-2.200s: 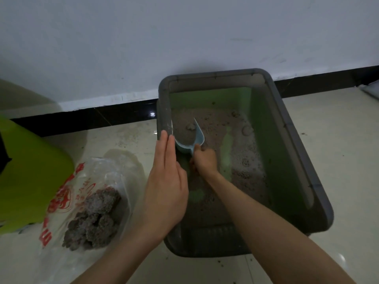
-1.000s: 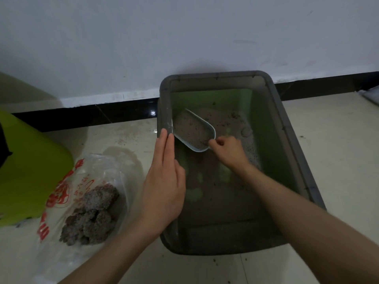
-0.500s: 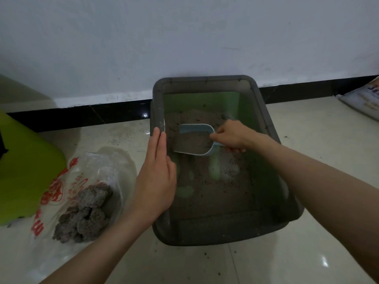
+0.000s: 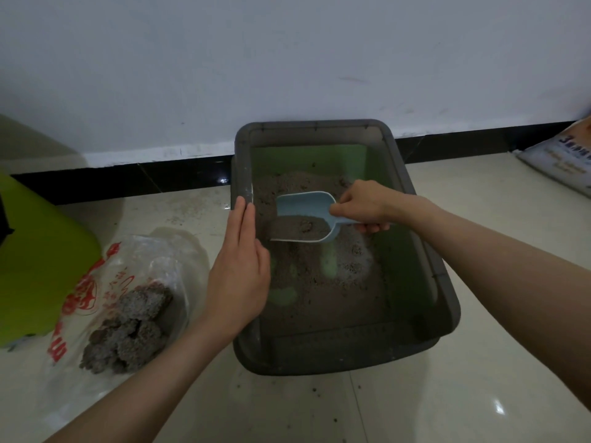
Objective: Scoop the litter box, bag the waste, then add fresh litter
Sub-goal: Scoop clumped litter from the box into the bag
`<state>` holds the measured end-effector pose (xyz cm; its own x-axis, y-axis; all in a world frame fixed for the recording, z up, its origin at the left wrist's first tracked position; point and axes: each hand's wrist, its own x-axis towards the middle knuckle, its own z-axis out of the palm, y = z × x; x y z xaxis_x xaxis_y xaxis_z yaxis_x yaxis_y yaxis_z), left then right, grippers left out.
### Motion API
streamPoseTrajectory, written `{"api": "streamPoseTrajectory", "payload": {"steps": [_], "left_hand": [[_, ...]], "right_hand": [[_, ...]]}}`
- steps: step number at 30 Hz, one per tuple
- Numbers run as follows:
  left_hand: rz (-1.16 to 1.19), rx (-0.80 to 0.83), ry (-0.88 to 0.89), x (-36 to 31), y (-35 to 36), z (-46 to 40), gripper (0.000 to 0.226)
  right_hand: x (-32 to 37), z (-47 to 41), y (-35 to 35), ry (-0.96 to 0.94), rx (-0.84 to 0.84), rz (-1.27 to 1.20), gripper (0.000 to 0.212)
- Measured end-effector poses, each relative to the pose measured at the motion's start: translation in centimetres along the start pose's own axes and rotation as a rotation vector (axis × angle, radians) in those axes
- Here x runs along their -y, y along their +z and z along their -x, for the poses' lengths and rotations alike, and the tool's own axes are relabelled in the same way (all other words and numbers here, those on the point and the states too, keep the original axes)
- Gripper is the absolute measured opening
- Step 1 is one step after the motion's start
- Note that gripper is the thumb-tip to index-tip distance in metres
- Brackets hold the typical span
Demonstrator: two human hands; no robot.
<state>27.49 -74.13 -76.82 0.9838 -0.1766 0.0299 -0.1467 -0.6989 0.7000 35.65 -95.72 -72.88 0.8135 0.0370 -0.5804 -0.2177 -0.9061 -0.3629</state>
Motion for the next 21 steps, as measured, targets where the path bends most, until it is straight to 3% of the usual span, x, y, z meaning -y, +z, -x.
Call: {"api": "streamPoseTrajectory", "payload": {"steps": [4,11,16,21], "left_hand": [[-0.001,-0.012,0.003,0.0,0.0,0.0,0.056],[-0.023,-0.033,0.015,0.2,0.2,-0.1,0.055],[-0.029,-0.044,0.005,0.0,0.2,-0.1,0.055],[-0.026,-0.01,-0.005,-0.1,-0.1,-0.1,0.055]], "right_hand": [[0.0,0.3,0.9,-0.007,0.016,-0.058,0.038],[-0.4,0.3,5.9,0.015,-0.016,-0.419,0.031],[-0.9,1.5,8.5,0.096,-0.197,-0.746,0.025],[-0.3,3.7,8.1,0.063,-0.376,-0.768,0.027]]}}
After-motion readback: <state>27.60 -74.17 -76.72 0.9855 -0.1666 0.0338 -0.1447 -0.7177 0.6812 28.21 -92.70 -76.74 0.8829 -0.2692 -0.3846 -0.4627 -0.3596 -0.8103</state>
